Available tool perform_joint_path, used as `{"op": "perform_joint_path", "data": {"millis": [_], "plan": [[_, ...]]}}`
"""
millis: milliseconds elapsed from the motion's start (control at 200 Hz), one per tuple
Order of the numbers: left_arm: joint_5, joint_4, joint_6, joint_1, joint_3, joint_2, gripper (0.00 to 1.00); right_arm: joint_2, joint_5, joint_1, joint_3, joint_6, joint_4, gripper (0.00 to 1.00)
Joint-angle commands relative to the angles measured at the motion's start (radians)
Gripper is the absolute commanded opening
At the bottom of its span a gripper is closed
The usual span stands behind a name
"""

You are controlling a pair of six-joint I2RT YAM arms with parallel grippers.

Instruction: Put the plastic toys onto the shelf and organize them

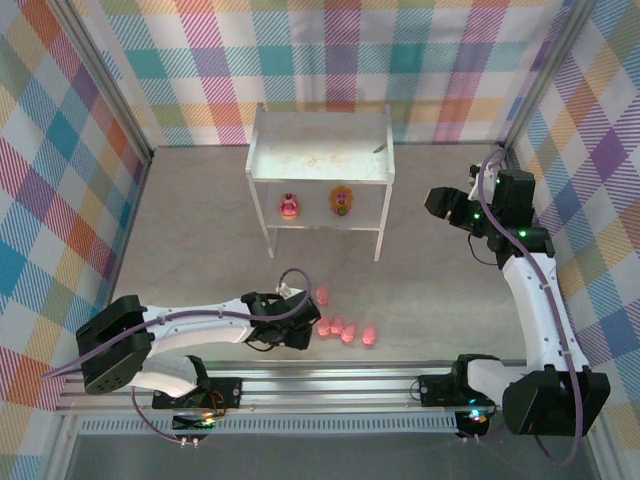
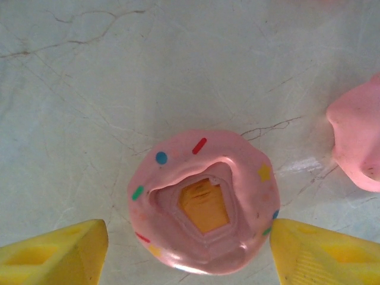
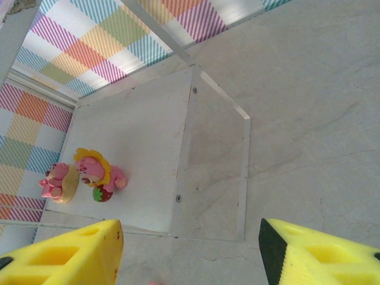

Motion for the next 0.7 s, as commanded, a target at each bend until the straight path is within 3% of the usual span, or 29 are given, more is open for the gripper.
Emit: {"op": "perform_joint_path", "data": {"millis": [0,495,695], "plan": [[0.041,0.024,0.016,0.011,0.01,0.024,0.73,-0.019,-0.019,0.003,-0.01,0.003,0.024,0.63],[0.077,0.062,0.072,0.063,0.013,0.087,0.68,-0.007,-0.017,0.003,-0.014,0.004,0.029,0.63],[0.087,0.057,0.093,0.078,0.016,0.085,0.46,-0.004,-0.014,0.004,-0.016,0.009,0.033,0.63]]}}
